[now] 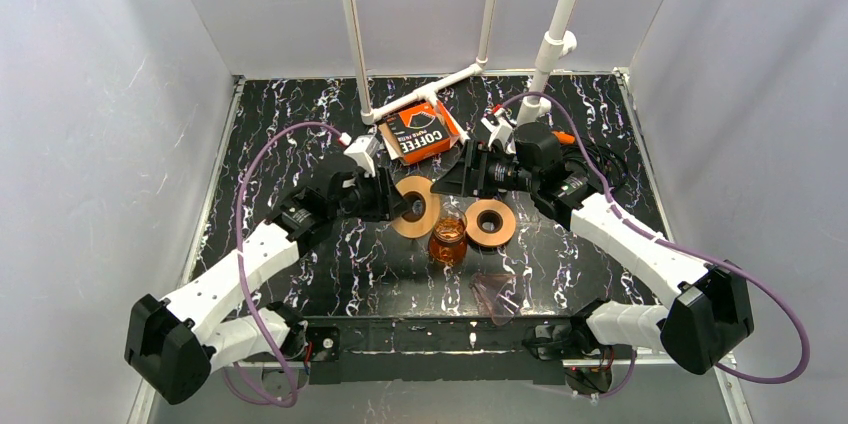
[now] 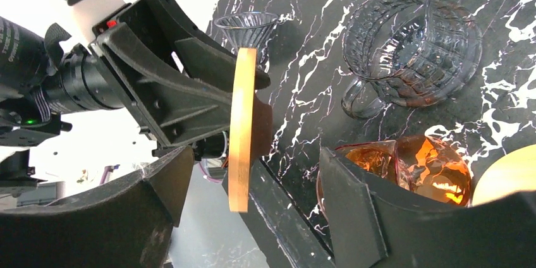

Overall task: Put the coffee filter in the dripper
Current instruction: Pick up the dripper holder from the center of the board.

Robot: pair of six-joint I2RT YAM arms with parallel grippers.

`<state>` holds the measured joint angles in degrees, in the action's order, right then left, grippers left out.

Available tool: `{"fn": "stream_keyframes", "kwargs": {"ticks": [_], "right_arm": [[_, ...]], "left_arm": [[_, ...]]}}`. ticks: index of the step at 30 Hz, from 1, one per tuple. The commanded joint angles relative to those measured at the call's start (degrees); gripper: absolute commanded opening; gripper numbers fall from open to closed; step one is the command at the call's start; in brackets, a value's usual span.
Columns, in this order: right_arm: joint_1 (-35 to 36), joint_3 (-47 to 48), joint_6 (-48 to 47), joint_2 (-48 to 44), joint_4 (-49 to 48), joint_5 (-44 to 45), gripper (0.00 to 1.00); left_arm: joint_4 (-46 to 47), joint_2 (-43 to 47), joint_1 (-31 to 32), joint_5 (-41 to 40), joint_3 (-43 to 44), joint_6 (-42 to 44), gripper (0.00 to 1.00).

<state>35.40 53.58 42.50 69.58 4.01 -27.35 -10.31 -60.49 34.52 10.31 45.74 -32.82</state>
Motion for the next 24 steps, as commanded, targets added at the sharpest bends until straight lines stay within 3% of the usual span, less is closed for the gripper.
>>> {"fn": "stream_keyframes", "kwargs": {"ticks": [1,3,10,13,19,24], "right_arm": [[0.1,0.3,1.5,-0.4,-3.5,-1.3,0.79],[0.1,0.1,1.5,0.0,-4.3,-1.5,0.74],[0.1,-1.2,2.9,1.1,-5.8,-3.4,0.36],[0.1,-1.8,3.6,1.5,-6.1,-3.6,0.35],[0.1,-2.4,3.9,3.7,-6.2,-5.7,0.43],[0.1,-2.5,3.8,4.0,-6.2,-5.9,0.33]], "left_arm": [[1.6,-0.4,2.1,-1.7,3.2,-0.7,0.00],[1.6,-0.9,2.7,-2.5,3.4,-0.7,0.00],[1.6,-2.1,3.7,-3.4,4.0,-1.3,0.00],[1.6,-2.6,4.0,-3.4,4.1,-1.6,0.00],[2.0,-2.8,4.6,-3.8,4.4,-1.8,0.00],[2.3,-3.3,4.7,-3.8,4.3,-1.9,0.00]]}}
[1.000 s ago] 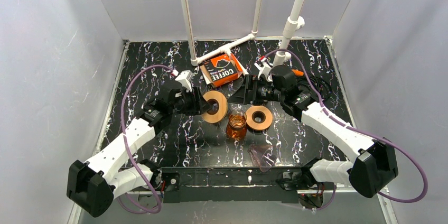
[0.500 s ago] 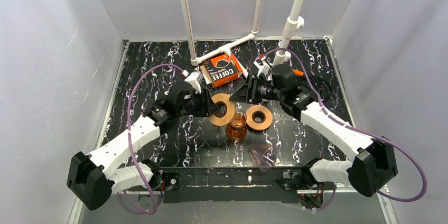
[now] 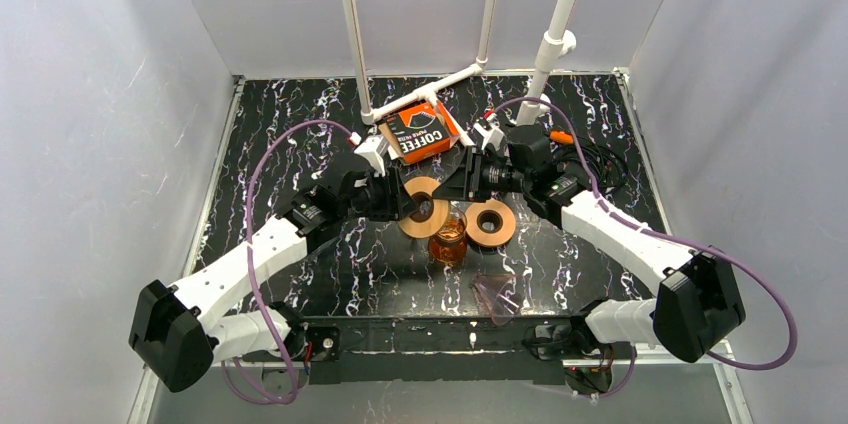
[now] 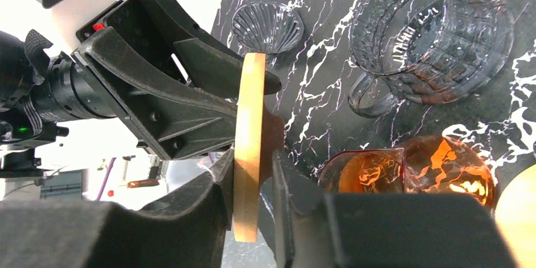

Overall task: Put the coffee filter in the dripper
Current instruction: Pick up the dripper holder from the center of the board.

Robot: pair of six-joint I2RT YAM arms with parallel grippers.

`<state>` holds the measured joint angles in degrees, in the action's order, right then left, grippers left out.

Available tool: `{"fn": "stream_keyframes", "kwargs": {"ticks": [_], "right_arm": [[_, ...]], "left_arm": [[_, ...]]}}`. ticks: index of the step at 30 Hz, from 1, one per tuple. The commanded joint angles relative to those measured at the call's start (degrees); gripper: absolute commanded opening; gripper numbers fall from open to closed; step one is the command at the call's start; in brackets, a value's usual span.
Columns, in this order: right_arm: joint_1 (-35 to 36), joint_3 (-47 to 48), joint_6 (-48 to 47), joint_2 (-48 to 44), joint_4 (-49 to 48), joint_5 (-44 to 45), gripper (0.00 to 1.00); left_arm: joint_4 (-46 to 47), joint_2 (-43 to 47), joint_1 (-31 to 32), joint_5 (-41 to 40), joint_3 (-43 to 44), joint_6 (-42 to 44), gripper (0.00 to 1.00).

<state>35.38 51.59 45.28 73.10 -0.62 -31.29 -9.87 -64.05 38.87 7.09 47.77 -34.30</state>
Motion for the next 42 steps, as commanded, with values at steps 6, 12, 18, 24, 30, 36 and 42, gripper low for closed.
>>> {"fn": "stream_keyframes", "kwargs": {"ticks": [6,12,18,24,30,36,42], "right_arm": [[0.1,-1.2,0.6,-0.2,-1.5,-1.6,0.12],[0.2,-2.1,-0.8,-0.3,-1.4,-0.1,0.01],[0.1,-1.2,-4.3,-0.9,0.5,2.4,0.01],[-0.1,-0.2,-7.7,-1.7,4.7,6.3,0.01],[-0.5,0.2,-8.7,-3.2,5.5,8.0,0.01],[-0.5,-0.6,-8.6,-6.7,6.1,11.9,0.01],[-0.5,-1.2,-8.3,-9.9,6.3,14.9,0.01]], "left_arm": [[2.6,0.4,0.4,-0.5,1.5,-1.2,0.00],[3.0,0.6,0.4,-0.1,0.9,-1.8,0.16],[3.6,1.8,0.3,-0.9,-0.2,-2.5,0.51],[4.1,2.0,0.4,0.1,0.0,-1.8,0.76],[2.3,1.6,0.2,0.0,1.0,-1.0,0.85],[0.3,3.3,-0.9,-2.1,1.5,0.0,0.91],[-2.6,6.7,-3.5,-4.0,0.9,2.7,0.98]]}}
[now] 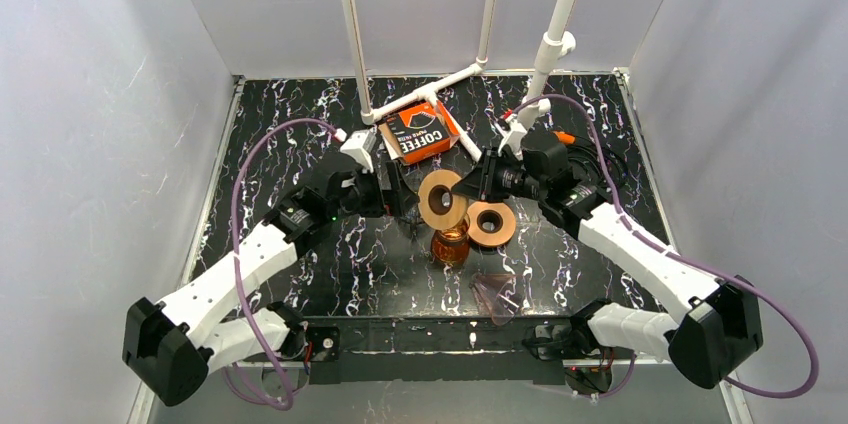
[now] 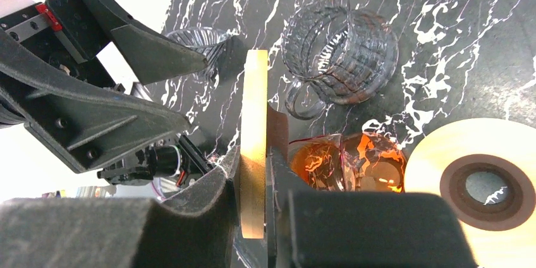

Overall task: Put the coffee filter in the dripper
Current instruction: Pick up the dripper holder from the center of the board.

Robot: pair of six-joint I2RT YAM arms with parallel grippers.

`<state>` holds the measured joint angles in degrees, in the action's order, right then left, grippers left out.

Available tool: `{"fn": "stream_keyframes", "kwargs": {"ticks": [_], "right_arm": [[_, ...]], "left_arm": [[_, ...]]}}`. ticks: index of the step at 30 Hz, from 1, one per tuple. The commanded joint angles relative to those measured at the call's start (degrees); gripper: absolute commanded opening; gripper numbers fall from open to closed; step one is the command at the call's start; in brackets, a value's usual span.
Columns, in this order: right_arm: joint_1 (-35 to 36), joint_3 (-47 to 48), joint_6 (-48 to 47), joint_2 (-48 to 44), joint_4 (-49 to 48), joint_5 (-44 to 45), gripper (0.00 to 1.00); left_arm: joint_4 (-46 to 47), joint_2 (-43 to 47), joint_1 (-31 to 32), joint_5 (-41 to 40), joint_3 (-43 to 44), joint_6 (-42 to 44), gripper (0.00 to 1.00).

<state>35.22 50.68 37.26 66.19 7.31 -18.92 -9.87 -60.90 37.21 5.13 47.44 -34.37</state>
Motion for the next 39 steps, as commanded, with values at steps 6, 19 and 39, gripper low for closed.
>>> {"fn": "stream_keyframes", "kwargs": {"ticks": [6,19,39], "right_arm": [[-0.3,-0.8,-0.3,-4.9,-1.7,5.1,0.01],[-0.3,-1.5,0.4,-5.6,-8.9,-4.1,0.01],[-0.3,1.7,5.0,-5.7,-22.6,-15.6,0.01]], "left_arm": [[6.4,4.6,-13.5,18.3,-5.3,0.5,0.98],[19.9,4.5,-18.3,37.5,-10.3,-5.2,0.98],[57.9,-4.0,-17.3,57.6,-10.1,-27.0,0.80]]}}
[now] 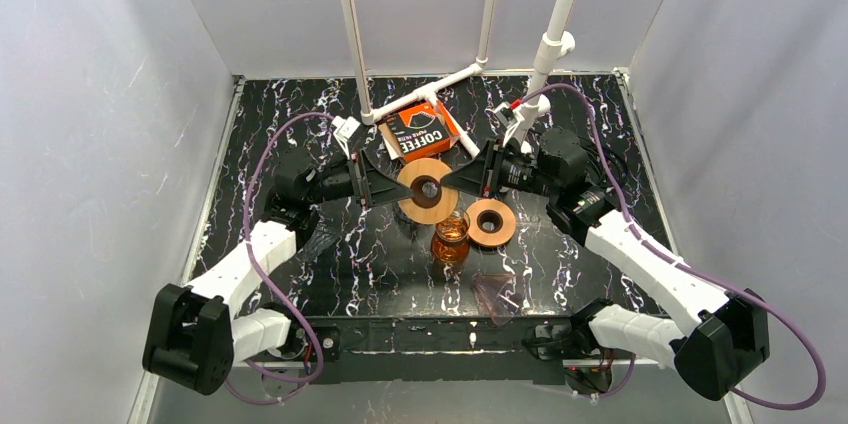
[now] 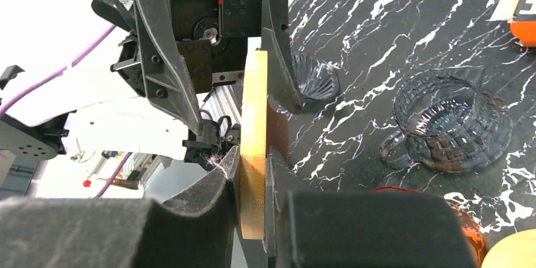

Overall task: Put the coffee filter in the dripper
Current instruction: Pick up the dripper holder from the center of the board.

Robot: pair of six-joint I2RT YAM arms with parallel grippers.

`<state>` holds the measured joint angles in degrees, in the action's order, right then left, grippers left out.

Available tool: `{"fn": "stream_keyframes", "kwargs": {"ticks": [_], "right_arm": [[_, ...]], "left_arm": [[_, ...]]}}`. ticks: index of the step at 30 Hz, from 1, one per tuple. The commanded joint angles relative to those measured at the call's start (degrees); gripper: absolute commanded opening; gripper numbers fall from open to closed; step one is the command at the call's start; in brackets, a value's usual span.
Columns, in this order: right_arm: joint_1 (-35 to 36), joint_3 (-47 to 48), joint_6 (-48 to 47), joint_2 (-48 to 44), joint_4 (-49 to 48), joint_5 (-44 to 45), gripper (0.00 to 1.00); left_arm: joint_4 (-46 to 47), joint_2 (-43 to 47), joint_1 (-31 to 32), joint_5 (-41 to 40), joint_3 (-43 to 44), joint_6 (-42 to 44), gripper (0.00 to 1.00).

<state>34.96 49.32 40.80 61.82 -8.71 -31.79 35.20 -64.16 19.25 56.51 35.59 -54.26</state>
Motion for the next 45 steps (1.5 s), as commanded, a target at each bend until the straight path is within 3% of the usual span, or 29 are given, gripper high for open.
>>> {"fn": "stream_keyframes", "kwargs": {"ticks": [1,13,26,37,40,43,45], "right_arm": [[-0.1,3.0,1.4,-1.4,-6.6,-2.5,0.01],[-0.1,3.1,1.9,-2.4,-6.5,0.7,0.01],[-0.1,3.9,1.7,-2.9,-6.6,0.8,0.01],[0.0,3.9,0.8,-2.2,-6.3,1.0,0.01],[-0.1,3.3,0.7,-2.0,-6.2,1.8,0.01],[-0.1,2.8,0.2,-1.7,-5.6,2.2,0.03],[-0.2,2.2,0.0,-1.7,-4.9,3.2,0.10]], "left_arm": [[13.7,-1.0,1.0,6.7,2.2,-7.7,0.78],[14.9,-1.5,1.7,7.6,1.2,-8.9,0.48],[14.9,-4.2,0.9,7.3,0.3,-8.3,0.40],[14.9,-2.2,-0.2,9.4,-0.8,-7.3,0.28],[14.9,-1.1,-0.3,9.4,-1.3,-7.1,0.18],[14.9,-0.4,-0.5,9.6,-1.7,-6.9,0.00],[14.9,-0.2,-0.8,9.5,-2.1,-6.8,0.00]]}}
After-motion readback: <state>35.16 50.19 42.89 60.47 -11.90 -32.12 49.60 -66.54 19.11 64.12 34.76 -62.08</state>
